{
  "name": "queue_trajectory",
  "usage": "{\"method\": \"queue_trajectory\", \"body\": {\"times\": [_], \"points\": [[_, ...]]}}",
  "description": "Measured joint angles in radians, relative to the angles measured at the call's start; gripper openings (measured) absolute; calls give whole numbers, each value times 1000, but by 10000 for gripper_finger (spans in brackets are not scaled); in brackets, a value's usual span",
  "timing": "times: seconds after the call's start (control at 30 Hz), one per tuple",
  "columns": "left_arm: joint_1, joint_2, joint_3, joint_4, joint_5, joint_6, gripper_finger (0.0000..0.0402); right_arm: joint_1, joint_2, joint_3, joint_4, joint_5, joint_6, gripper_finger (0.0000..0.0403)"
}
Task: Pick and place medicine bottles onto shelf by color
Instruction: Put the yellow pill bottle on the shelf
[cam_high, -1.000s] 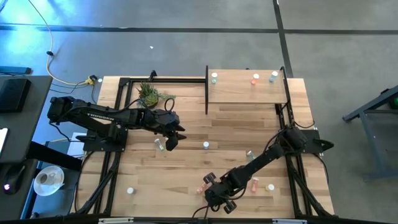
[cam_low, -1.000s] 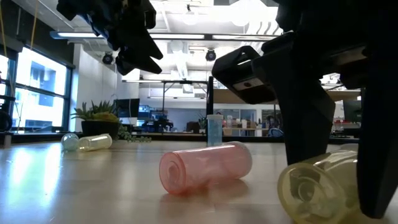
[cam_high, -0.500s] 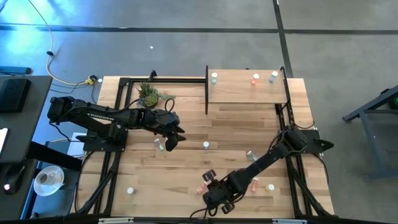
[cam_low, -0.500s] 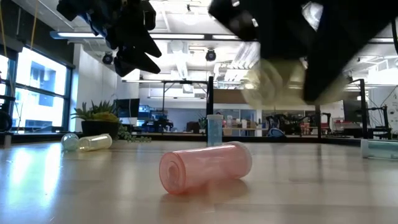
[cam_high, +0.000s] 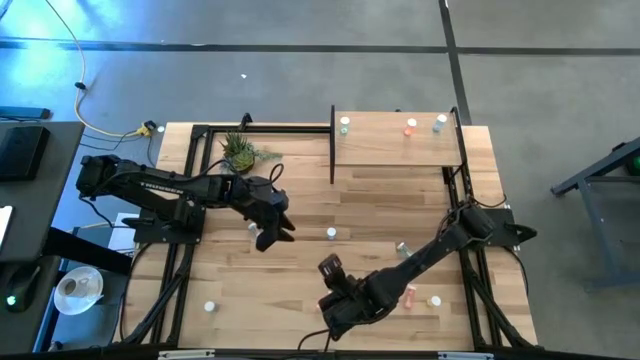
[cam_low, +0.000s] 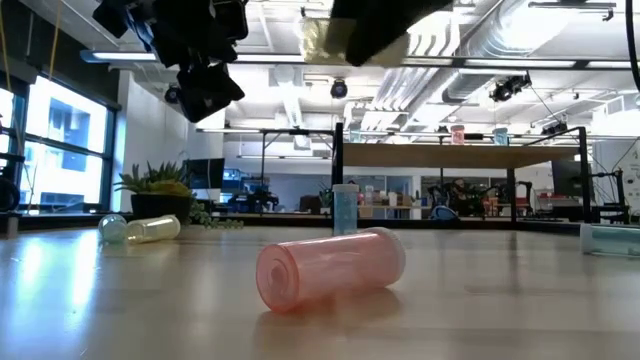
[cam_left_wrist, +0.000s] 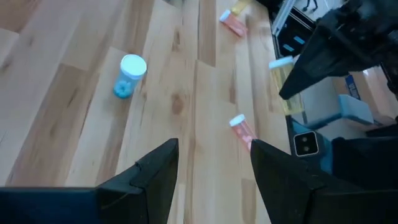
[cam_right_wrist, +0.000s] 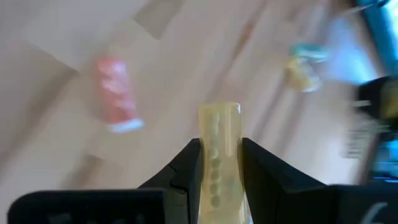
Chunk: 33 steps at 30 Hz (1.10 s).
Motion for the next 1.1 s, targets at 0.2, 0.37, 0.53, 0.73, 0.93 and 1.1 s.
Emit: {"method": "queue_trajectory", "body": {"times": [0.2, 0.37, 0.53, 0.73, 0.93, 1.1], "points": [[-33, 0, 0, 31, -1, 0, 192, -27, 0, 5, 3, 179, -159, 80], [-73, 0, 0, 57, -30, 8, 192, -63, 0, 4, 4, 279, -243, 80], [-99, 0, 0, 58, -79, 71, 192, -95, 0, 4, 7, 326, -349, 80], [-101, 0, 0, 63, -116, 63, 192, -118, 0, 4, 41, 387, -483, 80], [-100, 0, 0, 62, -152, 60, 192, -117, 0, 4, 119, 473, -675, 80], [-101, 0, 0, 83, -147, 78, 192, -117, 0, 4, 157, 496, -761, 80]]}}
